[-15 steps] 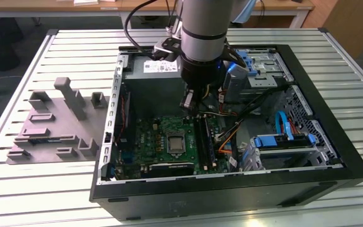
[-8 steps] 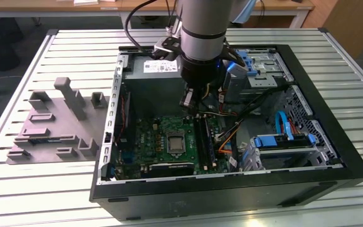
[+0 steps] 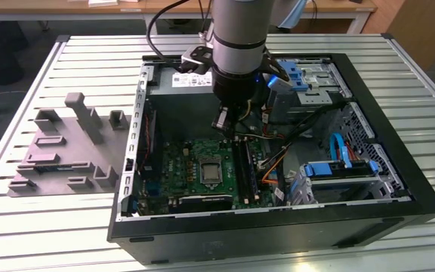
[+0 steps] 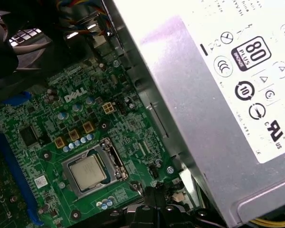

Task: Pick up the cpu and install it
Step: 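Install the first cpu locking lever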

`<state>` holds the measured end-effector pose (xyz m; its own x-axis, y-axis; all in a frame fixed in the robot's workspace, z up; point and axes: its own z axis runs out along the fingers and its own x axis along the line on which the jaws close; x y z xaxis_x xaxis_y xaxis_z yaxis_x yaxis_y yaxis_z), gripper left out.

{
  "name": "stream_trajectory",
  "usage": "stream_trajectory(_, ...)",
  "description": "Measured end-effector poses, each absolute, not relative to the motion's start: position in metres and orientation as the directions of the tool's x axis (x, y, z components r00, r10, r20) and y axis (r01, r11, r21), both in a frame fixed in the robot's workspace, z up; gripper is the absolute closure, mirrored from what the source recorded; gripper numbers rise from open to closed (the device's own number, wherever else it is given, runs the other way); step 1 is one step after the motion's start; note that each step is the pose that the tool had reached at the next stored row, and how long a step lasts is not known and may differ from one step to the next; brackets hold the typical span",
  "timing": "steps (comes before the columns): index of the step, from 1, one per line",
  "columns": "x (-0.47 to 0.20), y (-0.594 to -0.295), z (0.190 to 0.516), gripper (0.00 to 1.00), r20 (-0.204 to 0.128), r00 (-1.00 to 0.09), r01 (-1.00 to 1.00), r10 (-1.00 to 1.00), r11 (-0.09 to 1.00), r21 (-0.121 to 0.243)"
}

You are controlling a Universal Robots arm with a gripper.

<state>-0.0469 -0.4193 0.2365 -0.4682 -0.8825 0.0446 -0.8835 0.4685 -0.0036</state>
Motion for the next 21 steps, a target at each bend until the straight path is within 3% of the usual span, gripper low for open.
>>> stream_trajectory(21,-0.048,-0.433,0.236,0.89,0.052,-0.422,-0.907,-0.905,0.422,-0.007)
